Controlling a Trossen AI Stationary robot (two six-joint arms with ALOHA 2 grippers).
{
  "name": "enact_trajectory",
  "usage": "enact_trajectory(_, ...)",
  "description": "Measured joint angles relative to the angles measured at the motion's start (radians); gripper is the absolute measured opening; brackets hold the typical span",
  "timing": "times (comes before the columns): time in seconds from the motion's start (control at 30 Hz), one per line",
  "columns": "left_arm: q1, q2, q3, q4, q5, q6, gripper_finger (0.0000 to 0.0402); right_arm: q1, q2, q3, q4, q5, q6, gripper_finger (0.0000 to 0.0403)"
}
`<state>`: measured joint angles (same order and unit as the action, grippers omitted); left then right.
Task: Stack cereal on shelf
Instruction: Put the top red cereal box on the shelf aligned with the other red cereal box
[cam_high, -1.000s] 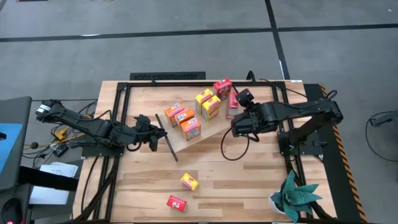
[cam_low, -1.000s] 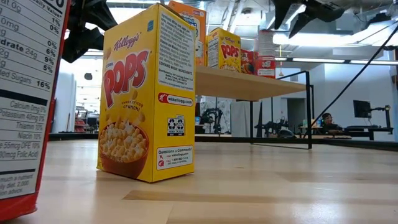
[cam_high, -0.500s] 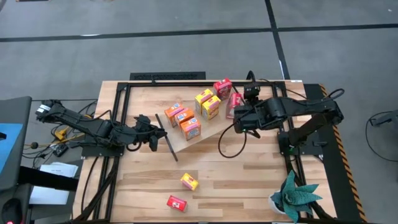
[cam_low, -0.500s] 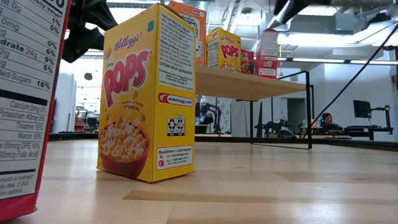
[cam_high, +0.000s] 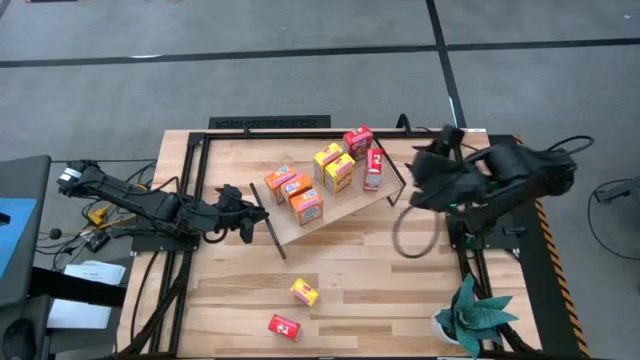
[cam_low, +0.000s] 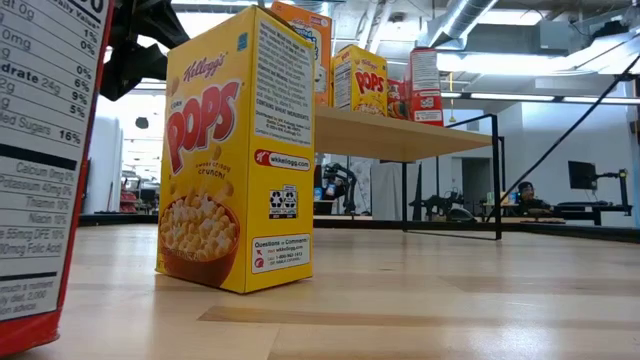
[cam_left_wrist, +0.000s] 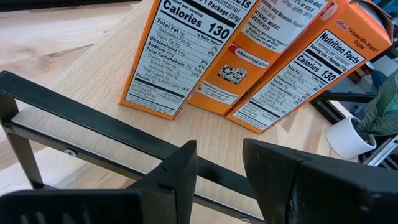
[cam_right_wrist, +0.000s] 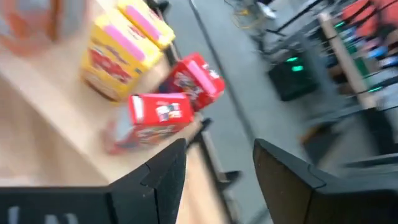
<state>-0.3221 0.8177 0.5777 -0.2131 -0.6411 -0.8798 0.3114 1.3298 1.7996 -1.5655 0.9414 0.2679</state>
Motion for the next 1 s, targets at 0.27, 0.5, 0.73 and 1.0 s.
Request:
enact_trajectory(0.27,0.0,0.0,0.0,0.002,-0.024,-0.02,0.0119,0.105,-0.14,-0.033,0.003,-0.137,0.281,0.0173)
enact_trajectory(0.5,0.0,0.0,0.0,0.015,-0.025,-0.048,0.0119,0.269,-0.246,-0.249,0.091,-0.088,0.392,0.0132)
enact_trajectory(0.73,0.0,0.0,0.0,0.109,-0.011,0.009,0.0119,0.338,-0.349,-0.508,0.304,-0.028,0.537,0.0103)
enact_trajectory(1.0,0.0,-0.004,0.0,0.121,-0.01,0.011,0.0119,0.256,-0.298,-0.626,0.433,-0.039,0.529,0.006)
